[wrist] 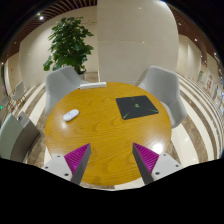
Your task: Arrange mouse
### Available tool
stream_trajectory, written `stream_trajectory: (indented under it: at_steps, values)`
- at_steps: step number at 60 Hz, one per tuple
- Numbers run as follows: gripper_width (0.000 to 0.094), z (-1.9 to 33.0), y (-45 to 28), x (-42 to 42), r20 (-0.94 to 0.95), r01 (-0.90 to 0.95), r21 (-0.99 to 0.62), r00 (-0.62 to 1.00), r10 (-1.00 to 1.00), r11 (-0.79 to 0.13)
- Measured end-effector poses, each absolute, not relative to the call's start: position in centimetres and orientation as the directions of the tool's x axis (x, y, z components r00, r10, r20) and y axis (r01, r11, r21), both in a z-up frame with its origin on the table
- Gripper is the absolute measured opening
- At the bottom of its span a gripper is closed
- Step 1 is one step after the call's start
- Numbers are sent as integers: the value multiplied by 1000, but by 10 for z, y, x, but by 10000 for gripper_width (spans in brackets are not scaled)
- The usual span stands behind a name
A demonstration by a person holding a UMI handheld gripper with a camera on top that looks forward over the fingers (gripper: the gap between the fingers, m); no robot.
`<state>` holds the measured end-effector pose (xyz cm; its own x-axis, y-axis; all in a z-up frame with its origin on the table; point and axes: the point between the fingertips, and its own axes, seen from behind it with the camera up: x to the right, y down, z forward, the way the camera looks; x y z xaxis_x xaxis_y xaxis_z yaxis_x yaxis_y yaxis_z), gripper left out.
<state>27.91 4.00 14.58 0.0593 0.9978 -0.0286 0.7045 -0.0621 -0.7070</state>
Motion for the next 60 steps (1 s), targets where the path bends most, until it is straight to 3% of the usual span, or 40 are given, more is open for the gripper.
stream_trajectory:
  at_steps: [29, 43, 60]
  values:
    - [865, 101, -146, 210, -43, 710, -703, -105, 993, 44]
    - [862, 65, -197, 152, -59, 712, -702, -81, 995, 17]
    - [861, 13, -207, 71, -53, 722, -691, -7, 999, -32]
